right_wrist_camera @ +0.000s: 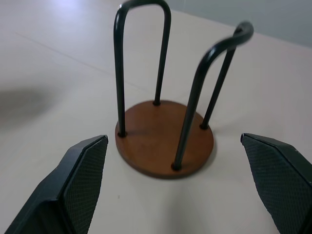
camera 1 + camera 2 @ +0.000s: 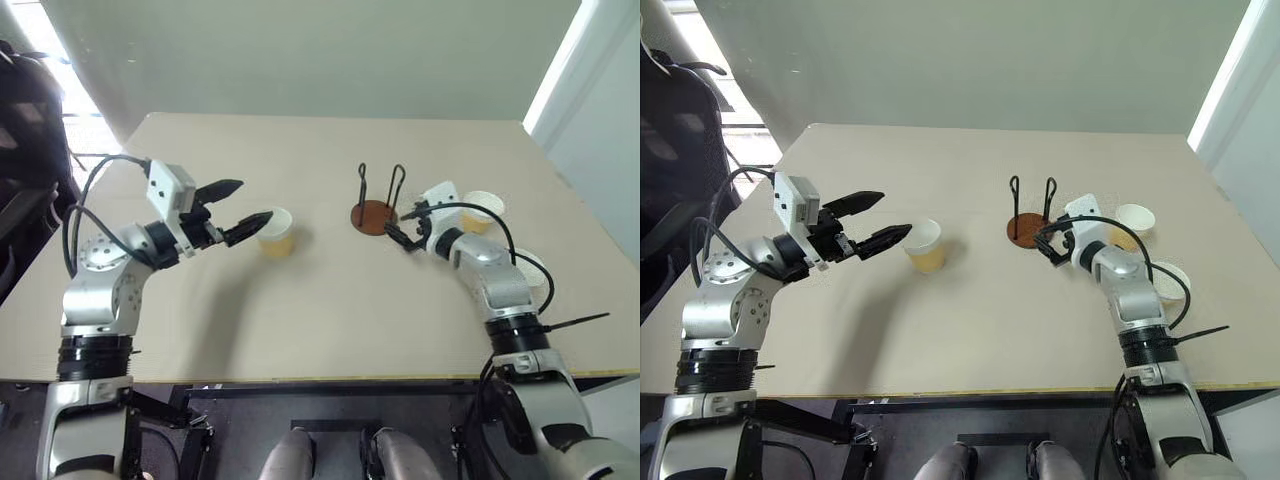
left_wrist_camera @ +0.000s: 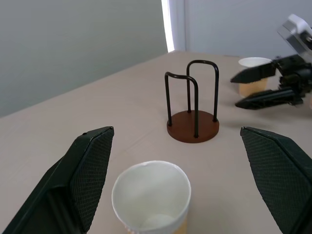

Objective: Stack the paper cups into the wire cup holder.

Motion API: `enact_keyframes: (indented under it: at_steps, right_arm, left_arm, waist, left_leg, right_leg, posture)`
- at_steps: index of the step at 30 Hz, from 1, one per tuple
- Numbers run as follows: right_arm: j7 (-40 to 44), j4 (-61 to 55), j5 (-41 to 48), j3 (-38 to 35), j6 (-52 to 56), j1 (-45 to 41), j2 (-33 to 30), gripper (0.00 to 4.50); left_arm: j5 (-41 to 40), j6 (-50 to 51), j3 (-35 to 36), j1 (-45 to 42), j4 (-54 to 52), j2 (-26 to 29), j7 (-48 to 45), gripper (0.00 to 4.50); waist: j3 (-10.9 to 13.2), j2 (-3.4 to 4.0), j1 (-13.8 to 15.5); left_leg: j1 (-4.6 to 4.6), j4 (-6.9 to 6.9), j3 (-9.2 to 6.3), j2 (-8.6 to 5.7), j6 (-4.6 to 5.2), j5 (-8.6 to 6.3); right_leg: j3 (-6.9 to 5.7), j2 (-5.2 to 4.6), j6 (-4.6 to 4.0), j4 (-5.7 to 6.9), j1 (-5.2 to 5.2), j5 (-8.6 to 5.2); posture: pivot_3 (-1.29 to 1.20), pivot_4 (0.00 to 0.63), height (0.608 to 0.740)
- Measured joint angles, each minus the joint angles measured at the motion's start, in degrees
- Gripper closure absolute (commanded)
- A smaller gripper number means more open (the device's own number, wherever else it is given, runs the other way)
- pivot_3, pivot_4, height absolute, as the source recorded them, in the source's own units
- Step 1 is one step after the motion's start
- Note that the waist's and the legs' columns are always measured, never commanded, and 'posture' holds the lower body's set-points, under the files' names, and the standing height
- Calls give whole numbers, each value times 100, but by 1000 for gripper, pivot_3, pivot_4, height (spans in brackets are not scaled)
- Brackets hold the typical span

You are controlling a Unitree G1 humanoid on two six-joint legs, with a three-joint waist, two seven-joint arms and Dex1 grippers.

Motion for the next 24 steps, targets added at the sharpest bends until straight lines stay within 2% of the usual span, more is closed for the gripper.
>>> enact_keyframes:
  at_steps: [13,24]
  right_arm:
    - [4,1096,-121,8,-538,-459,197,0]
    - [129,1840,-274,50,-933,-851,258,0]
  left_arm:
    - [-184,93,191,169,-252,9,7,41]
    - [-667,394,309,263,-225,471,-992,41]
  waist:
    - [0,1,-13]
    - [1,2,-12]
  left_leg:
    - [-4,0,1,1,0,-7]
    - [-5,-3,0,2,-27,-25]
  right_leg:
    - [0,0,-1,-2,-5,0]
    - [0,0,-16,2,-9,-10]
  posture:
    - [0,150,740]
    - [0,150,740]
